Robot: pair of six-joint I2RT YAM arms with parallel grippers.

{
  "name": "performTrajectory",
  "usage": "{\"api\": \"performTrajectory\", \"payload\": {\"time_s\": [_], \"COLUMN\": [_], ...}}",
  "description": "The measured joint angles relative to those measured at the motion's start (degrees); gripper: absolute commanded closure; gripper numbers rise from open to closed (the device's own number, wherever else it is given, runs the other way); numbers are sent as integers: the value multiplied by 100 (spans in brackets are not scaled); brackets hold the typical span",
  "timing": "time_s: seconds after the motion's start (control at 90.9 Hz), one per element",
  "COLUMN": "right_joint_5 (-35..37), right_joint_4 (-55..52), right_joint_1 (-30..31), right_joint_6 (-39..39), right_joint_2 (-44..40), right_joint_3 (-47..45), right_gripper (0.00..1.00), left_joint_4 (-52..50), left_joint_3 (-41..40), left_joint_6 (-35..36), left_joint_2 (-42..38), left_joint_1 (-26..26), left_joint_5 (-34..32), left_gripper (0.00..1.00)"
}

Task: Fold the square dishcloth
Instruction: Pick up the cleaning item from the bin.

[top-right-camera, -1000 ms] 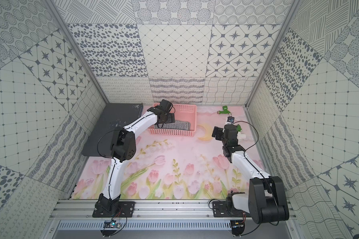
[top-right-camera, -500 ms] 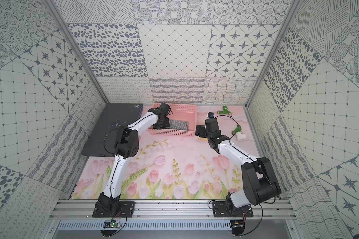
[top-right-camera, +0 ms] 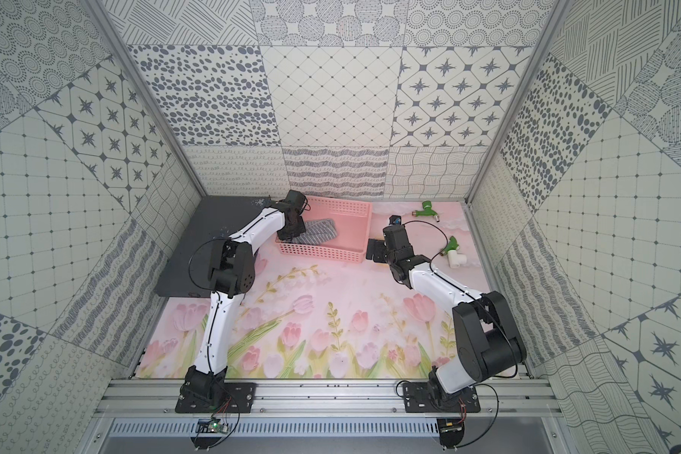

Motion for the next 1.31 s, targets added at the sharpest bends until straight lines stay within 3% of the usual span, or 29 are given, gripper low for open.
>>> {"api": "performTrajectory", "payload": {"time_s": [0.418, 0.682, 0.968, 1.309], "right_joint_5": [-70, -142, -197, -463], "right_joint_4": [-199, -431, -841, -909], "right_joint_1": [9, 138, 892, 1958], "right_joint_6": [17, 13, 39, 249], "right_joint_2": [0, -22, -407, 131], "right_joint_3": [0, 0, 66, 643], "right_gripper": [3, 3, 3, 4], "left_joint_4": [-33, 11, 306, 1088], "left_joint_3": [0, -13, -645, -2859], "left_joint_6": [-348, -260, 35, 175], "left_joint_2": [-295, -848, -2227, -4811], "left_joint_1": [457, 354, -24, -199], "left_joint_5": [-136, 142, 483, 614], "left_gripper": [100, 100, 100, 100]}}
